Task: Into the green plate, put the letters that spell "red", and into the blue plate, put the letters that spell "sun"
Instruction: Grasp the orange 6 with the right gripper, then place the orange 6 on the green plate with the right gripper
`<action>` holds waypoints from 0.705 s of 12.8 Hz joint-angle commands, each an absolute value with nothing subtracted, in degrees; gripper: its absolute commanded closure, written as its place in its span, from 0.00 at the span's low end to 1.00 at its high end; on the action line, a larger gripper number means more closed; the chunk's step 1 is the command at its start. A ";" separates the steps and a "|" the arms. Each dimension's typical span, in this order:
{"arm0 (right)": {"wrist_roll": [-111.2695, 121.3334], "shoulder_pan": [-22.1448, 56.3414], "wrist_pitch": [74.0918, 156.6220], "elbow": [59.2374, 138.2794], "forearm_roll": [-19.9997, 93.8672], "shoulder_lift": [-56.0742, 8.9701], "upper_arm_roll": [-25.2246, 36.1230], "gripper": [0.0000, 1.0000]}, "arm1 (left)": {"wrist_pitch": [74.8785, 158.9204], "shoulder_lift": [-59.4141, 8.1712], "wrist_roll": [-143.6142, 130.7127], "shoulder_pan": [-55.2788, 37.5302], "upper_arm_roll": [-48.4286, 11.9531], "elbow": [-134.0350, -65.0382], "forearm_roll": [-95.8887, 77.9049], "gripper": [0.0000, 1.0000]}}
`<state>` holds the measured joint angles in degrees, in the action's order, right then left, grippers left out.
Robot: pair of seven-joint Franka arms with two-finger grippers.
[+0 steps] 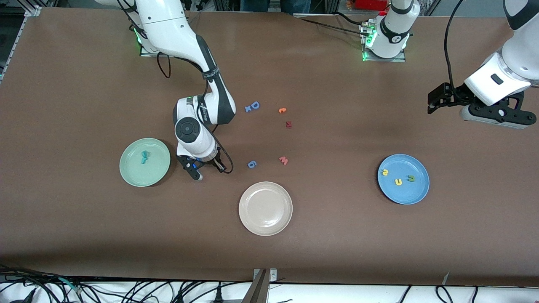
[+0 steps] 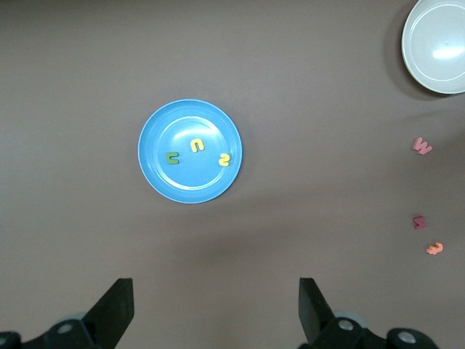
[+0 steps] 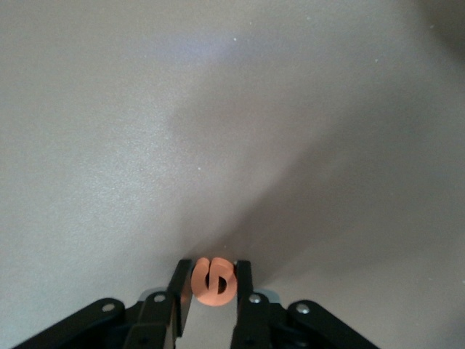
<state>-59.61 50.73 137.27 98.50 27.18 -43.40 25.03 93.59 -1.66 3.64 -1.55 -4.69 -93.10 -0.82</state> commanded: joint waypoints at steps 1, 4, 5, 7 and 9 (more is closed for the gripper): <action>-58.36 50.80 135.63 98.53 28.56 -42.89 25.48 0.80 | 93.16 -1.49 3.96 -0.97 -5.19 -92.99 -1.41 0.00; -54.60 50.01 129.22 95.98 28.48 -41.93 28.29 0.82 | 93.16 -1.49 4.04 -1.05 -5.19 -92.99 -1.41 0.00; -51.97 50.10 126.68 95.37 28.39 -41.66 30.21 0.83 | 93.16 -1.49 4.04 -0.97 -5.19 -92.99 -1.41 0.00; -45.47 50.10 122.71 95.18 28.48 -41.49 33.99 0.83 | 93.16 -1.49 4.04 -0.97 -5.19 -92.99 -1.41 0.00; -39.40 50.10 119.55 95.36 28.48 -41.57 37.25 0.83 | 93.16 -1.49 4.04 -0.97 -5.19 -92.99 -1.41 0.00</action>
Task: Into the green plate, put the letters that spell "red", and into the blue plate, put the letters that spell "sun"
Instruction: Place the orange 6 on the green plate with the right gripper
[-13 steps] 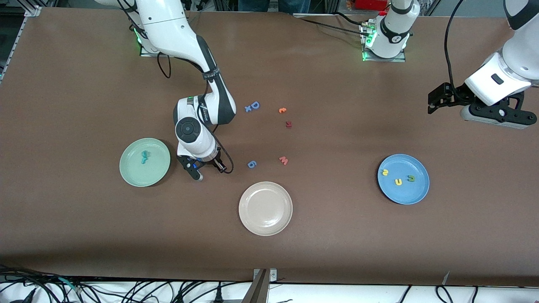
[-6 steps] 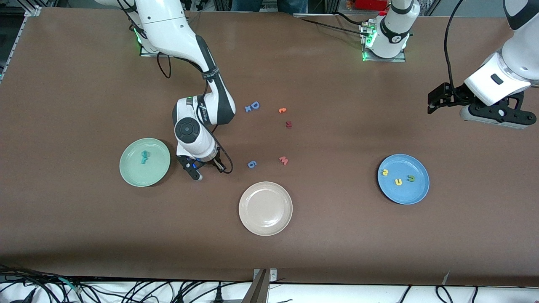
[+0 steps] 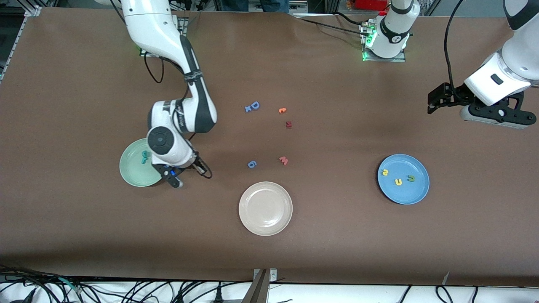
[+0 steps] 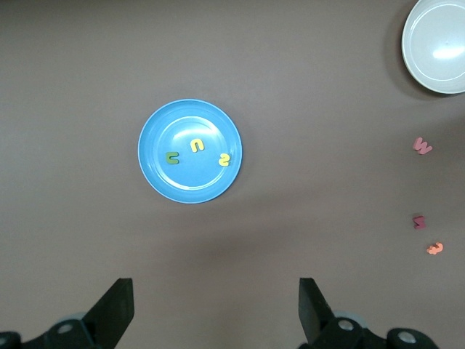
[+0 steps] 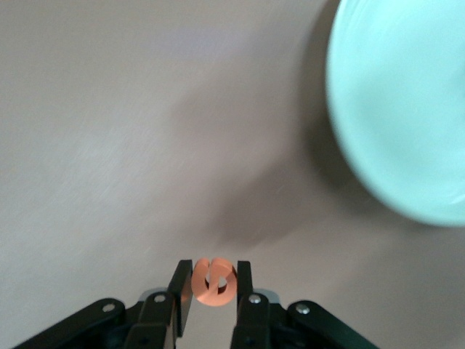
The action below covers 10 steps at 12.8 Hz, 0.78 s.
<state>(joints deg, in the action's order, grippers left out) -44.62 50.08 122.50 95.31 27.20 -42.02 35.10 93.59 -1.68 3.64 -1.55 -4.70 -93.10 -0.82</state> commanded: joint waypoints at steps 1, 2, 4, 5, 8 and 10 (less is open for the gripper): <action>-36.76 50.10 117.97 95.62 28.48 -41.57 38.83 0.83 | 93.16 -1.49 4.04 -0.97 -5.19 -92.99 -1.41 0.00; -33.87 50.10 116.04 95.89 28.48 -41.57 40.85 0.83 | 93.16 -1.49 4.04 -0.97 -5.19 -92.99 -1.41 0.00; -27.63 50.01 113.21 97.02 28.48 -41.57 44.37 0.83 | 93.16 -1.49 4.04 -0.97 -5.19 -92.99 -1.41 0.00; -25.16 49.92 112.07 97.73 28.48 -41.66 45.78 0.83 | 93.16 -1.49 4.04 -0.97 -5.19 -92.99 -1.41 0.00; -18.65 46.25 108.46 97.91 28.48 -42.01 47.11 0.83 | 93.16 -1.49 4.13 -0.97 -5.19 -92.99 -1.41 0.00; -16.70 44.74 108.19 97.82 28.48 -42.28 47.02 0.81 | 93.16 -1.49 4.13 -0.88 -5.19 -92.99 -1.41 0.00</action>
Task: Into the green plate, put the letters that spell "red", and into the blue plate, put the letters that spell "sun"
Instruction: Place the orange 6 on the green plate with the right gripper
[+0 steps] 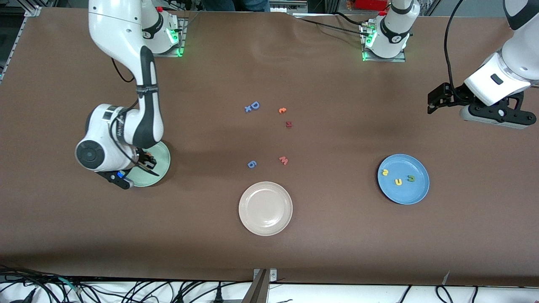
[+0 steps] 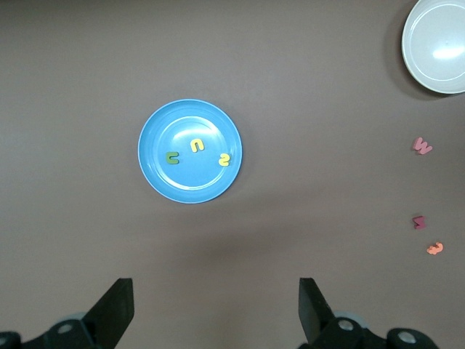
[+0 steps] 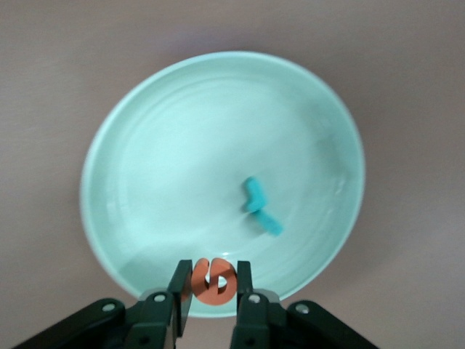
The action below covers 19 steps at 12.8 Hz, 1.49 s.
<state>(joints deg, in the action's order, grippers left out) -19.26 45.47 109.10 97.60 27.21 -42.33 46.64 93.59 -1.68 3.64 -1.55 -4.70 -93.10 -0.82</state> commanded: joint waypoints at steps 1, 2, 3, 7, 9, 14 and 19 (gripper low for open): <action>-16.79 44.74 108.19 97.65 28.48 -42.28 47.11 0.70 | 93.16 -1.49 4.13 -0.88 -5.19 -92.99 -1.41 0.00; -16.79 44.74 108.19 97.39 28.48 -42.28 47.11 0.37 | 93.16 -1.49 4.13 -0.88 -5.19 -92.99 -1.41 0.00; -16.79 44.82 108.19 97.21 28.48 -42.10 47.11 0.15 | 93.16 -1.49 4.13 -0.88 -5.19 -92.99 -1.41 0.00; -16.96 45.70 108.02 95.89 28.56 -41.49 47.11 0.01 | 93.16 -1.49 4.13 -0.88 -5.19 -92.99 -1.41 0.00; -17.05 46.40 108.02 95.45 28.56 -40.35 46.93 0.00 | 93.16 -1.49 4.13 -0.88 -5.19 -92.99 -1.41 0.00; -17.23 47.72 104.34 93.44 28.65 -39.02 47.11 0.00 | 93.16 -1.49 4.13 -0.88 -5.19 -92.99 -1.41 0.00; -17.67 48.17 101.78 90.97 28.39 -37.19 45.19 0.00 | 93.16 -1.49 4.13 -0.88 -5.19 -92.99 -1.41 0.00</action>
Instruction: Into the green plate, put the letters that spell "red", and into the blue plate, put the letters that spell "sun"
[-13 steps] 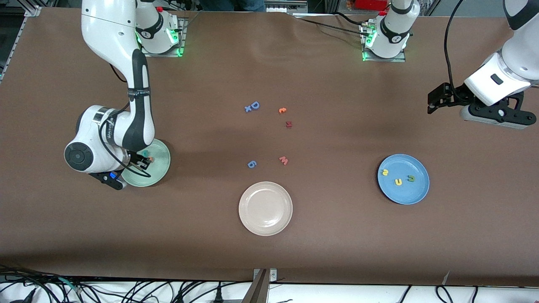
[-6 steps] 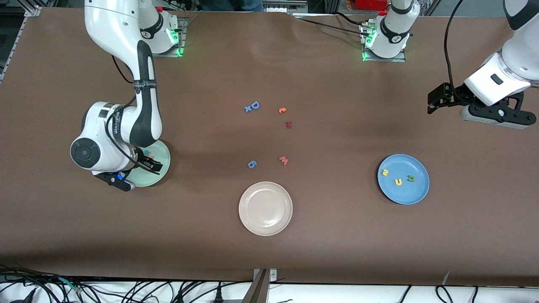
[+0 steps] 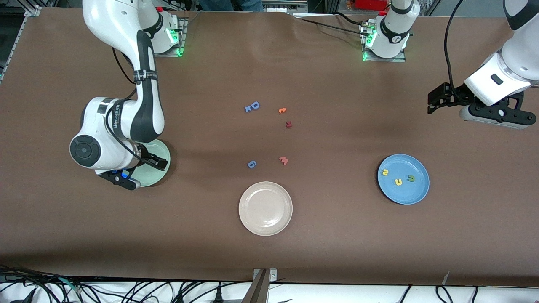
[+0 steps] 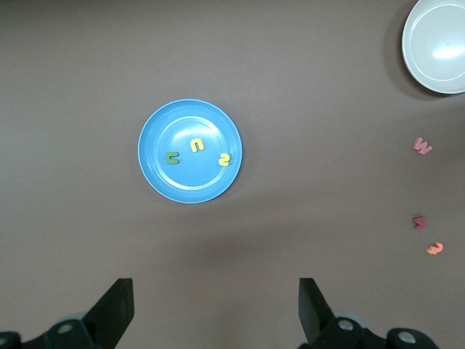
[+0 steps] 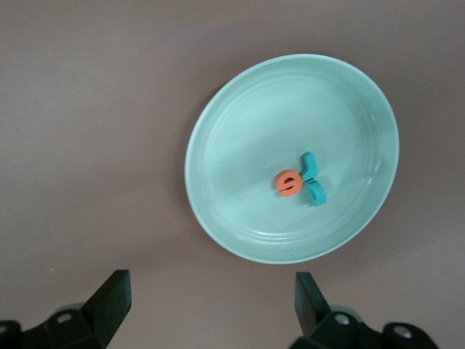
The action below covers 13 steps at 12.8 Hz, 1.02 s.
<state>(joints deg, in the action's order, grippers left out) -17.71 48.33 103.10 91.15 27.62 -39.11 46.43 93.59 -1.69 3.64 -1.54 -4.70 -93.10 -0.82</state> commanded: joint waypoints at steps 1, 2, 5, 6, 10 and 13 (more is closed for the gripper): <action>-17.67 45.21 101.78 91.31 27.17 -34.92 41.87 0.00 | 93.16 -1.49 4.13 -0.88 -5.10 -92.99 -1.41 0.00; -17.75 41.70 101.78 91.49 24.81 -32.80 37.92 0.00 | 93.16 -1.49 4.13 -0.88 -5.10 -92.99 -1.41 0.00; -21.17 30.54 101.34 92.11 13.22 -26.91 23.96 0.00 | 93.16 -1.49 4.13 -0.79 -5.19 -92.99 -1.41 0.00; -21.79 25.28 100.99 92.11 10.40 -24.98 18.25 0.00 | 93.16 -1.49 4.13 -0.88 -5.19 -92.99 -1.41 0.00; -21.18 11.09 97.83 94.04 2.03 -16.81 4.49 0.00 | 93.16 -1.49 4.13 -0.88 -5.19 -92.99 -1.41 0.00; -17.42 8.36 94.06 93.96 2.02 -11.09 4.31 0.00 | 93.16 -1.49 4.13 -0.88 -5.19 -92.99 -1.41 0.00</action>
<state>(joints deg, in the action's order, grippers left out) -19.66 10.41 95.59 91.46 3.18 -16.07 5.93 93.59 -1.71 3.64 -1.52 -4.70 -93.10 -0.82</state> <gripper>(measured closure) 0.000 0.000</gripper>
